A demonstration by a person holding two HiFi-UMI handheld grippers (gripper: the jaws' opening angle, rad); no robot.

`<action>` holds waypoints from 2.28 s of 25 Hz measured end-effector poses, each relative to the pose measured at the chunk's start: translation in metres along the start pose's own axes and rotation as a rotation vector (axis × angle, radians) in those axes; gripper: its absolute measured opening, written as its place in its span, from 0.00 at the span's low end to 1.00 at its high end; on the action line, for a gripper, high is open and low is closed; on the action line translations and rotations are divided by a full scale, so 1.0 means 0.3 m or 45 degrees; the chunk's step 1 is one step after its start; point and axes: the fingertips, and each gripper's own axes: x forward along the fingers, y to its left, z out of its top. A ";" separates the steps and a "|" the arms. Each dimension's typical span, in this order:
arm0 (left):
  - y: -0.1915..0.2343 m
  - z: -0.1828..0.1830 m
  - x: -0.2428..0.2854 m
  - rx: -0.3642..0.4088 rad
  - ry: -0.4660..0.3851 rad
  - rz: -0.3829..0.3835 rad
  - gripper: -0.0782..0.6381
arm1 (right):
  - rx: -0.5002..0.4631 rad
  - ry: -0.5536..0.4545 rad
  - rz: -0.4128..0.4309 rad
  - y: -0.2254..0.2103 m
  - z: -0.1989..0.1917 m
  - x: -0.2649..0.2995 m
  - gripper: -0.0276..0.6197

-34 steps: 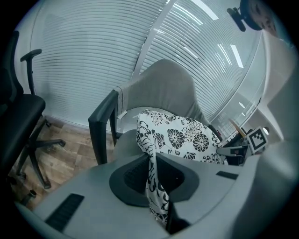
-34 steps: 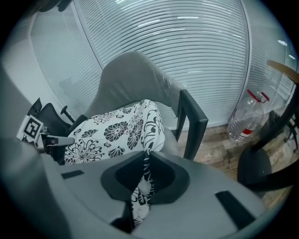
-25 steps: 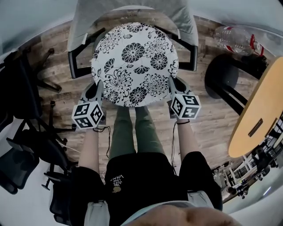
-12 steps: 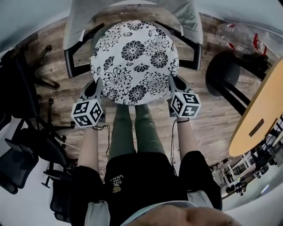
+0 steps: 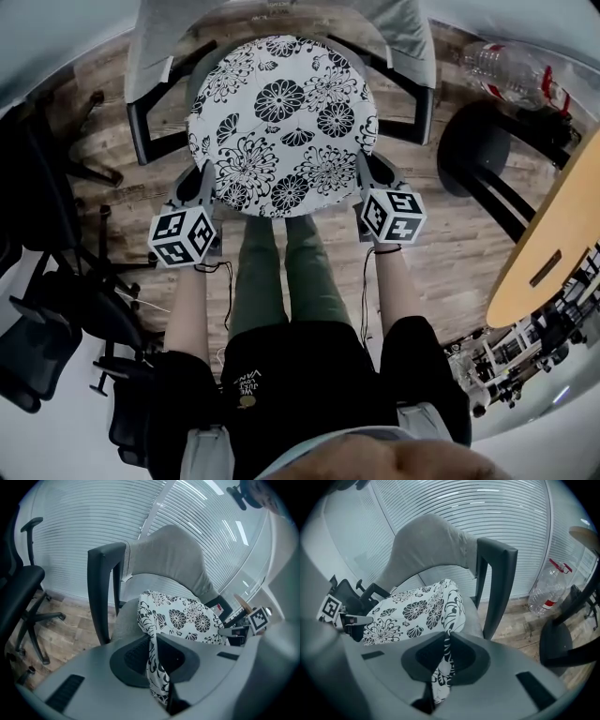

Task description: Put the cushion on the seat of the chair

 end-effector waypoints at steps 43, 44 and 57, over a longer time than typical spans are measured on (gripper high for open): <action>0.137 -0.042 0.051 0.015 0.022 0.194 0.32 | 0.059 0.024 -0.241 -0.141 -0.067 0.043 0.32; 0.132 -0.042 0.049 0.014 0.024 0.187 0.32 | 0.057 0.023 -0.245 -0.139 -0.066 0.041 0.32; 0.037 0.005 0.007 0.034 -0.001 0.075 0.12 | 0.028 -0.080 -0.165 -0.066 -0.001 -0.022 0.07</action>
